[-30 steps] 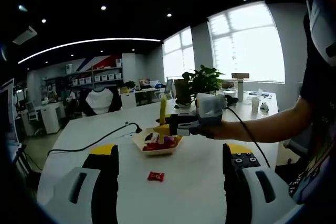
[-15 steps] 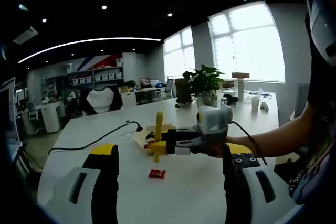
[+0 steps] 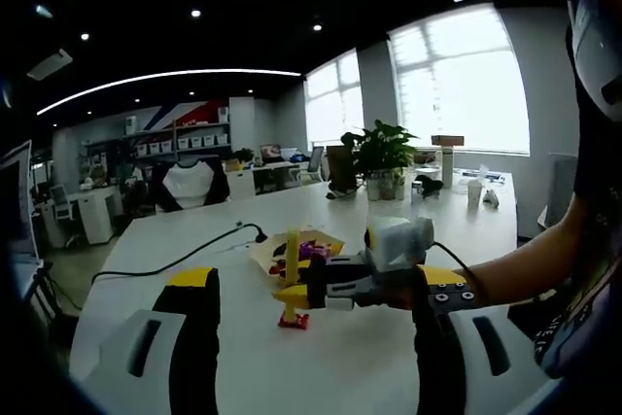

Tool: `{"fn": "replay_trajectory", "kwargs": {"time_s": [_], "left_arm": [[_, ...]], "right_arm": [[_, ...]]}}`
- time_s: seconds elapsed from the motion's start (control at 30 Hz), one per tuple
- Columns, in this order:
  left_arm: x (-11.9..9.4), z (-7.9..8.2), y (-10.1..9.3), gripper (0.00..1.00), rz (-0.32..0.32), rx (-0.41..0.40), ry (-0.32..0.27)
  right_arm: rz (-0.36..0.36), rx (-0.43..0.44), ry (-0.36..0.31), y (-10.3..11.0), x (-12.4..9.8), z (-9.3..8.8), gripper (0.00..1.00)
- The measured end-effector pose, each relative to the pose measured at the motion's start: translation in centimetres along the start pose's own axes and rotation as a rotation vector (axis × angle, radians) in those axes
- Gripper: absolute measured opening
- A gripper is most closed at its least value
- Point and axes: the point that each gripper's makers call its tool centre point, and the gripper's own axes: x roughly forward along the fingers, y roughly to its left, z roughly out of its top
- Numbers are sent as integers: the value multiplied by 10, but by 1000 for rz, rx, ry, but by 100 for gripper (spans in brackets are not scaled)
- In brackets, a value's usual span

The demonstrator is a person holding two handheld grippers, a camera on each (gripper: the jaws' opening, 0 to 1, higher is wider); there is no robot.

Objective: Place the target food into the container with the food tongs after gripping and lifting it, then release it inside without dropping or visibly crushing the food.

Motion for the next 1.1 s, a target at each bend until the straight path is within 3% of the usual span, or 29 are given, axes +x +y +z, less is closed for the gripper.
{"fn": "replay_trajectory", "kwargs": {"time_s": [0.33, 0.37, 0.4, 0.63, 0.87, 1.1], "left_arm": [[-4, -1, 3, 86, 8, -2, 2], [-4, -1, 3, 86, 8, -4, 1], [-4, -1, 3, 86, 9, -5, 2], [-4, 2, 3, 86, 14, -3, -8], [-7, -2, 4, 86, 14, -3, 5], [-7, 0, 7, 86, 18, -4, -2]], "right_arm": [[2, -13, 59, 3, 1, -17, 22], [-5, -28, 90, 2, 1, -23, 21], [-12, 15, 68, 1, 1, -20, 20], [-28, 50, 56, -6, -3, -17, 16], [-38, 47, 11, -13, -6, 6, 16], [-34, 40, 24, -10, -7, -3, 17]]}}
